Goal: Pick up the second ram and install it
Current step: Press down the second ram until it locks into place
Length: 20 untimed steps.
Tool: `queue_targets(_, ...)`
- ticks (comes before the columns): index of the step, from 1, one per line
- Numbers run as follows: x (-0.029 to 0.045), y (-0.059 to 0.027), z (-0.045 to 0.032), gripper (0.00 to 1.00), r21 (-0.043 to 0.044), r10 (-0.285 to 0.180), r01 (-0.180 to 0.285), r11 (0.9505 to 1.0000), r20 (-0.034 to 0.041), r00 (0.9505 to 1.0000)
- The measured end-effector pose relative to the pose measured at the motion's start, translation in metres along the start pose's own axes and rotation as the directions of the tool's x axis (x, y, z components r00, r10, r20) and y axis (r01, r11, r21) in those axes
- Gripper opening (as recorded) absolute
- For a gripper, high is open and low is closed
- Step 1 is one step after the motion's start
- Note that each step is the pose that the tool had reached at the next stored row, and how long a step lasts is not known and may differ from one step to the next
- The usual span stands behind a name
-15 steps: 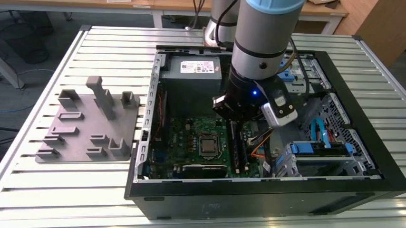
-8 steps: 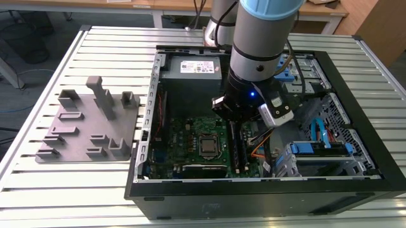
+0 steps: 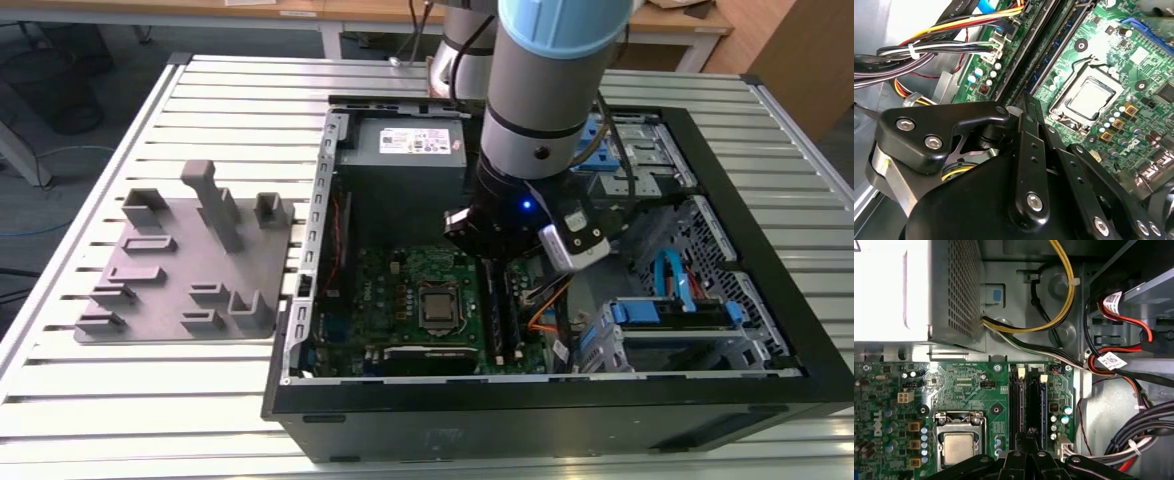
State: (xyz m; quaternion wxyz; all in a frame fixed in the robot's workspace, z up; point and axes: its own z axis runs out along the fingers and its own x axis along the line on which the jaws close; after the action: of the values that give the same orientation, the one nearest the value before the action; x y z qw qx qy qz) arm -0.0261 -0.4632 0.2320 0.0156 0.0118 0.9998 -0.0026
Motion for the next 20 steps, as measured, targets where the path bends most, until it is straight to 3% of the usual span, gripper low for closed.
queue_targets(7,0.0004,0.0060,0.0067,0.11,-0.0064,0.000,0.000,1.0000,-0.0002,1.0000)
queue_targets(20,0.0008,0.0114,0.0157,0.11,-0.0072,-0.002,0.002,1.0000,-0.0003,1.0000)
